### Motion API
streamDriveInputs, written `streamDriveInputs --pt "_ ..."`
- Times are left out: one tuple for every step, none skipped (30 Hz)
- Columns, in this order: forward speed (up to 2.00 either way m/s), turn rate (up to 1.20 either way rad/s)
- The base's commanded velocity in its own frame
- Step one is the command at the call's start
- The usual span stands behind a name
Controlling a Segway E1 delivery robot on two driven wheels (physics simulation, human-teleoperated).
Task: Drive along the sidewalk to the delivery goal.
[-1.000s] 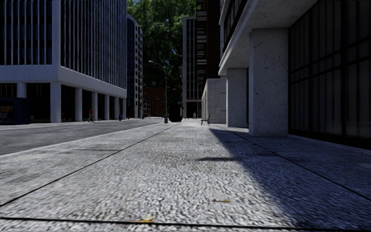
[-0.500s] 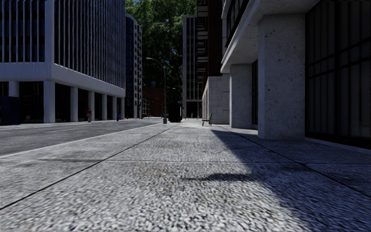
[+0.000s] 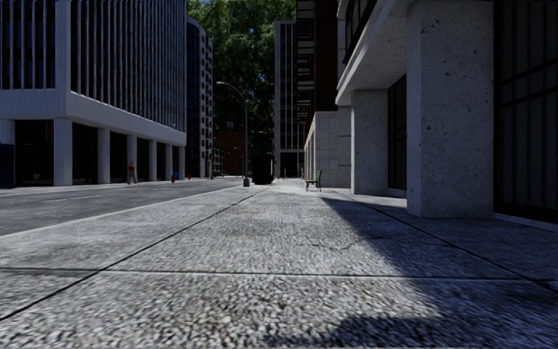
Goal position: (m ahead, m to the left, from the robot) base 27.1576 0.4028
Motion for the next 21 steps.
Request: streamDriveInputs --pt "2.0 0.0" --pt "2.0 0.0" --pt "2.0 0.0" --pt "2.0 0.0" --pt "2.0 0.0" --pt "2.0 0.0" --pt "2.0 0.0" --pt "2.0 0.0" --pt "2.0 0.0" --pt "2.0 0.0" --pt "2.0 0.0" --pt "2.0 0.0" --pt "2.0 0.0" --pt "2.0 0.0" --pt "2.0 0.0" --pt "2.0 0.0" --pt "2.0 0.0" --pt "2.0 0.0" --pt "2.0 0.0" --pt "2.0 0.0" --pt "2.0 0.0"
